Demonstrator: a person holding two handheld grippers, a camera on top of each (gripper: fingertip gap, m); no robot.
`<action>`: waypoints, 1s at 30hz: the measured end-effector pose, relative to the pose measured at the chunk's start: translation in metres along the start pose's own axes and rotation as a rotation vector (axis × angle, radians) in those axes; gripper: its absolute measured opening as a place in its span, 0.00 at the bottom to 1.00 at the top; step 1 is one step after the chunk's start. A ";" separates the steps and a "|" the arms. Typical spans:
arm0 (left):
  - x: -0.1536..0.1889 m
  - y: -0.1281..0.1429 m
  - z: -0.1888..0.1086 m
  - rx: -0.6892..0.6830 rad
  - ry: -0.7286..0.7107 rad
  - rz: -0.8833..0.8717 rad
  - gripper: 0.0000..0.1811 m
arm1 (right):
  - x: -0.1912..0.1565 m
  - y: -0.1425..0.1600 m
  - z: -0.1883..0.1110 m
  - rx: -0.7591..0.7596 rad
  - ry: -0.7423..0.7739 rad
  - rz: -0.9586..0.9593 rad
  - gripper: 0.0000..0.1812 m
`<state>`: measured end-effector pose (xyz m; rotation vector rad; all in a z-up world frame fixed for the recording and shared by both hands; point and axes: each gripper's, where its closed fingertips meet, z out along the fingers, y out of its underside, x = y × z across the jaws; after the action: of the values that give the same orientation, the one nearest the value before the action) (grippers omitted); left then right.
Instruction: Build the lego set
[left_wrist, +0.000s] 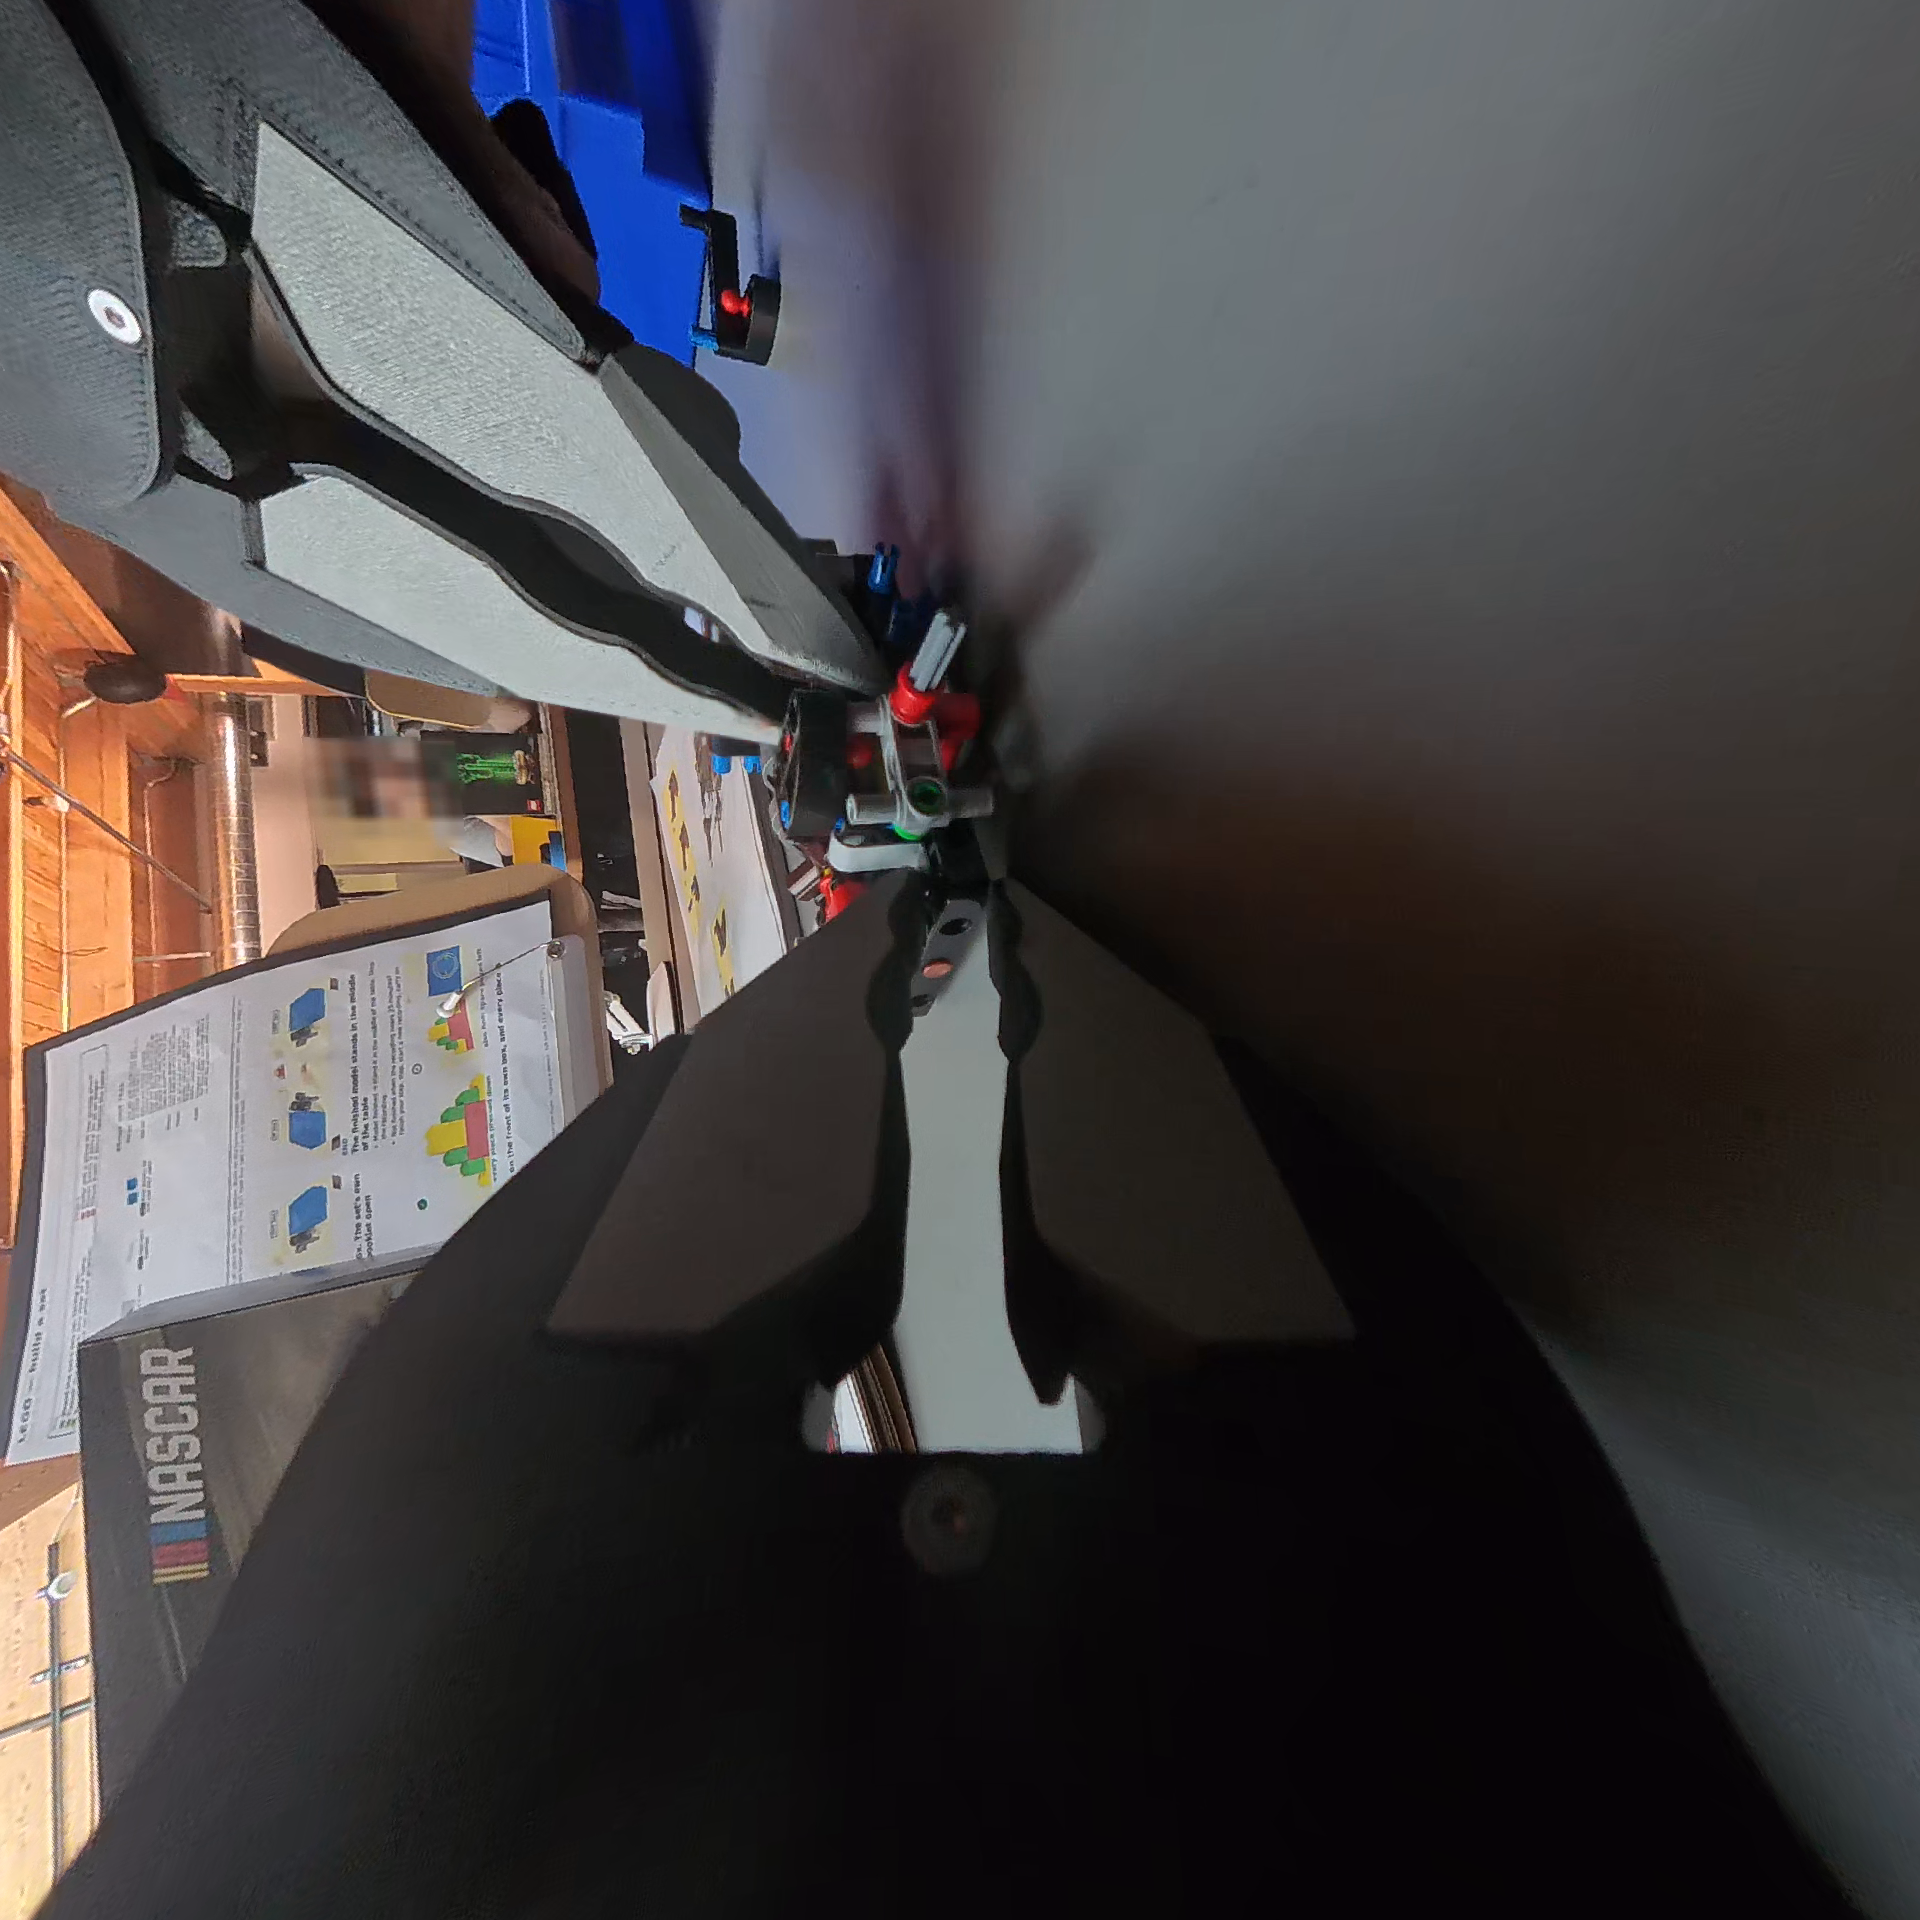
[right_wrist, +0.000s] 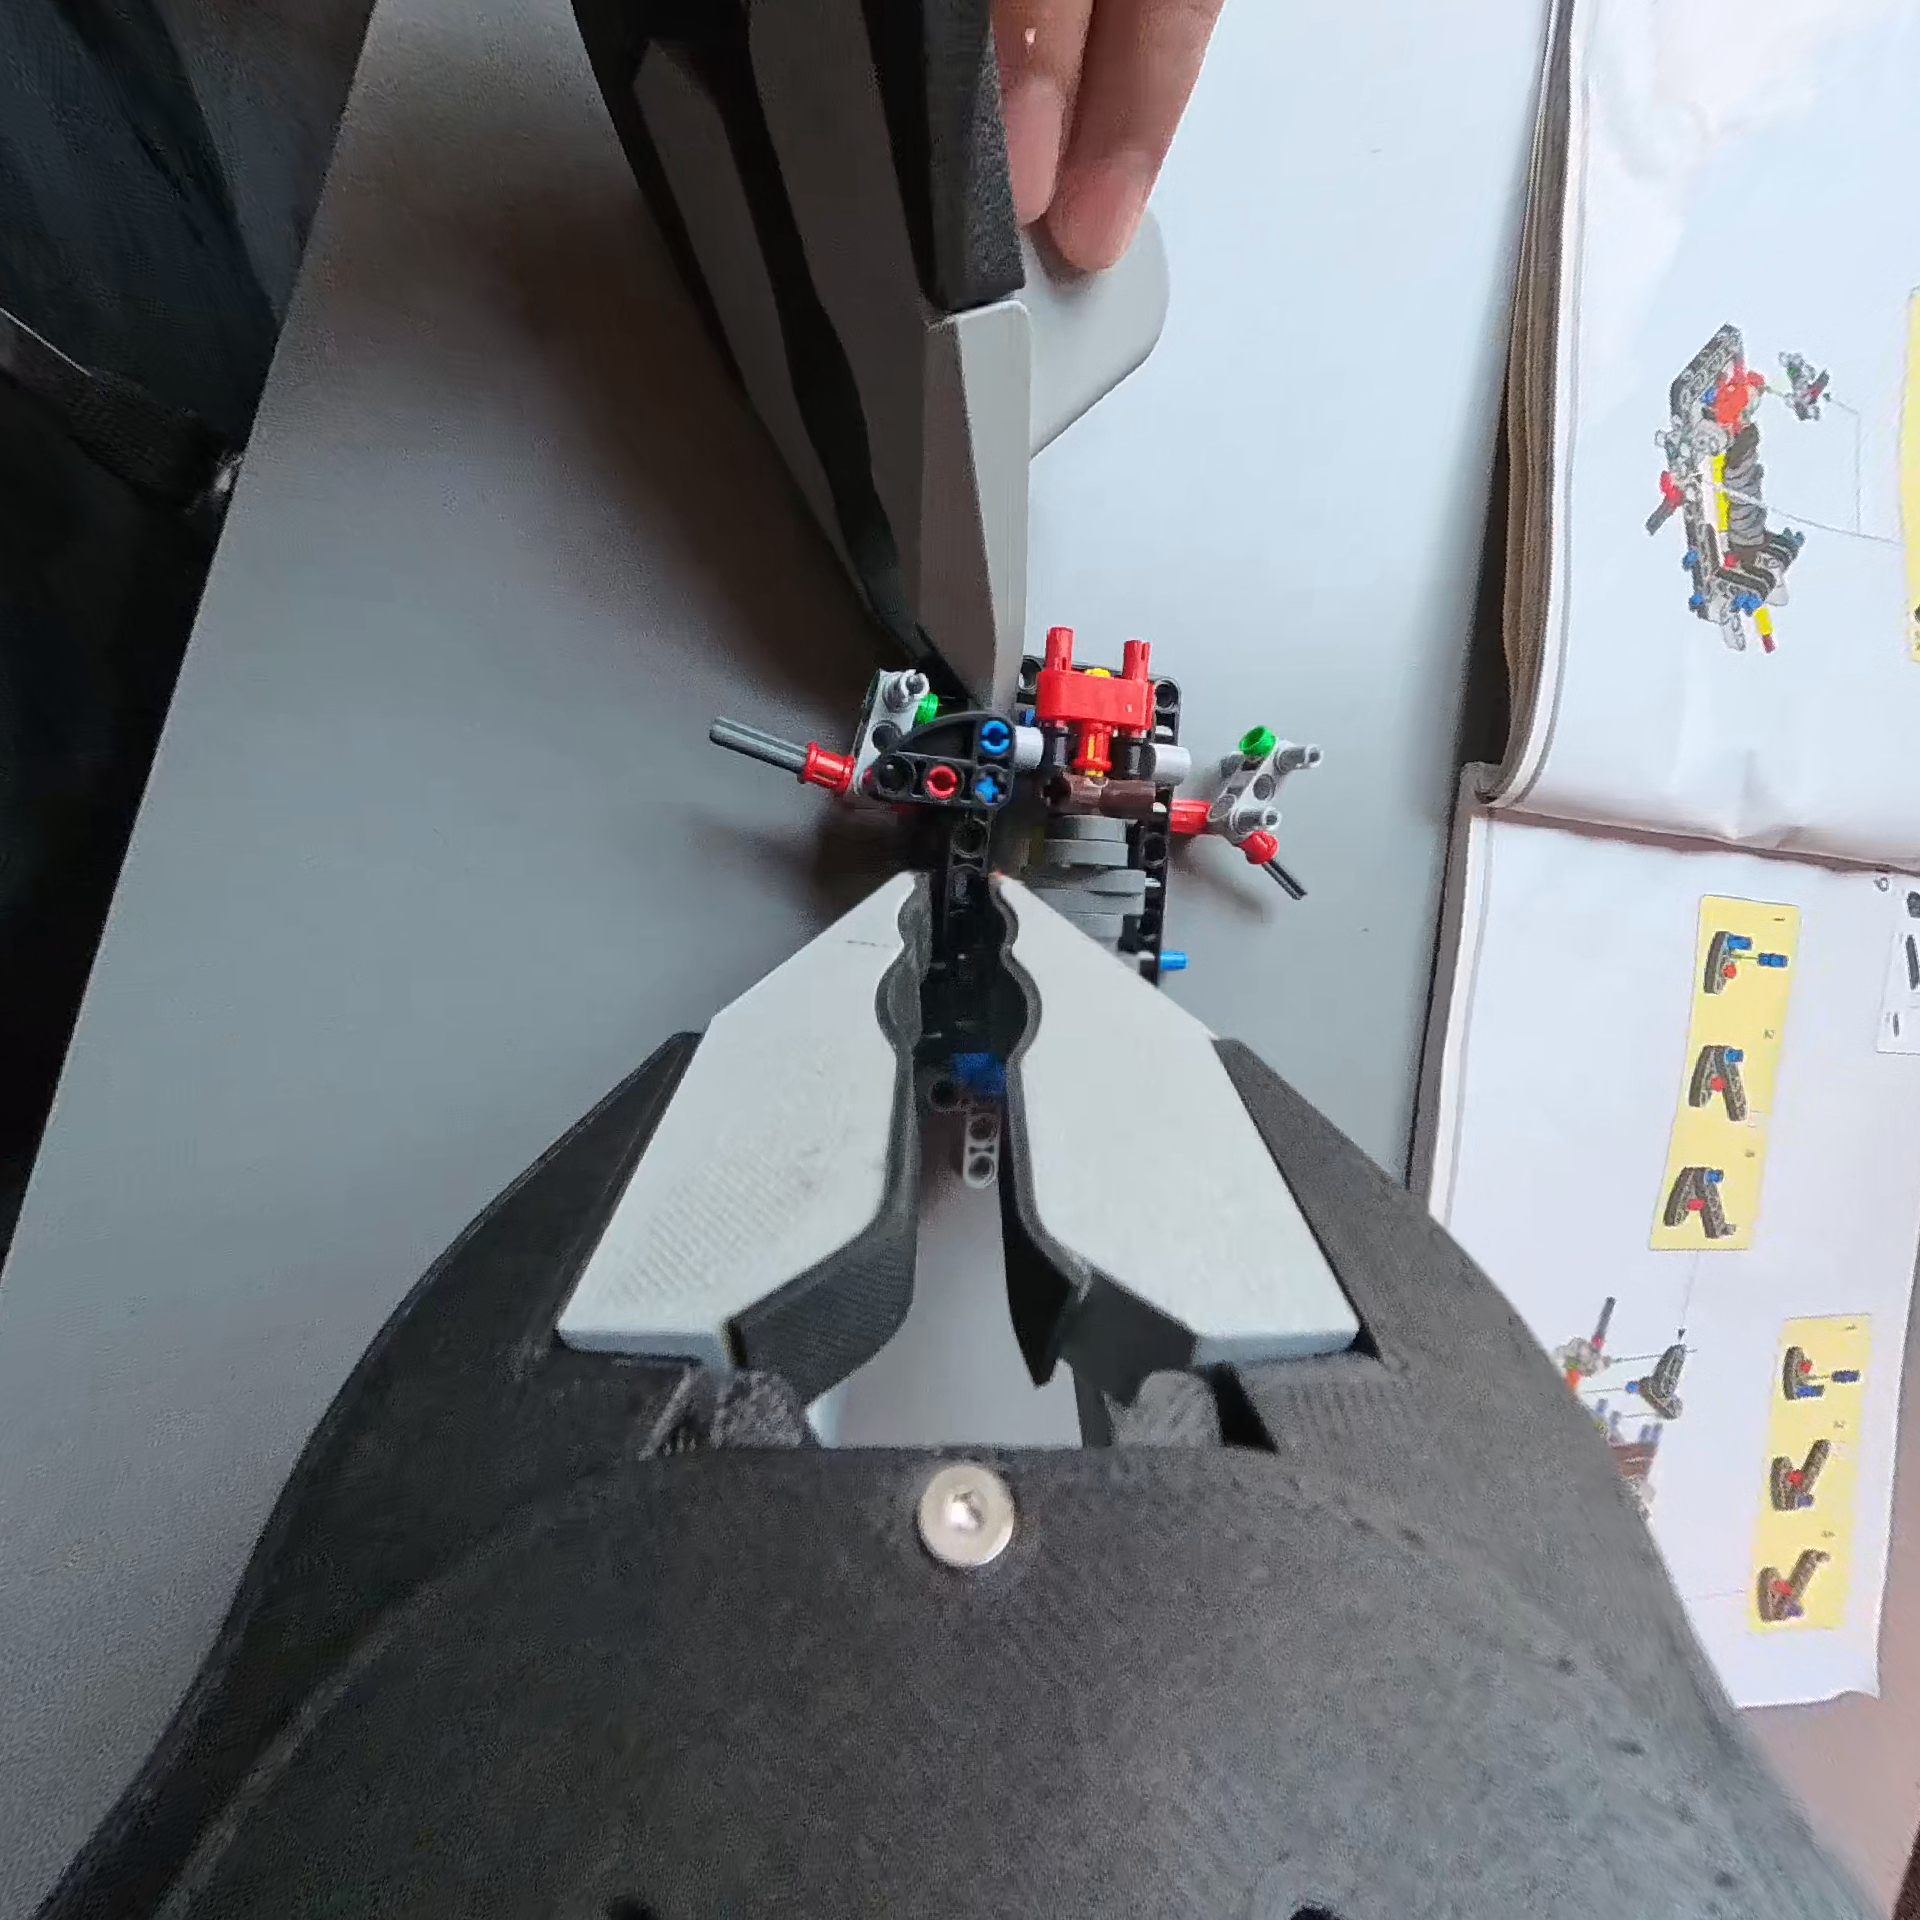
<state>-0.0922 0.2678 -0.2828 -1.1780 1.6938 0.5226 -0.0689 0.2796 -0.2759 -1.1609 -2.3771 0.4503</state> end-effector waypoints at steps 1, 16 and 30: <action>0.000 0.000 0.000 0.000 0.001 -0.001 0.04 | -0.001 0.001 -0.001 0.004 0.001 0.006 0.03; 0.000 0.003 0.000 0.004 0.014 -0.028 0.05 | 0.003 0.001 -0.006 0.048 -0.009 0.101 0.02; 0.002 0.006 -0.006 0.002 0.029 -0.152 0.05 | 0.014 0.001 -0.022 0.169 0.012 0.275 0.02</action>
<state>-0.1007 0.2647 -0.2830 -1.3065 1.6128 0.4117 -0.0642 0.2935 -0.2543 -1.4098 -2.1283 0.7174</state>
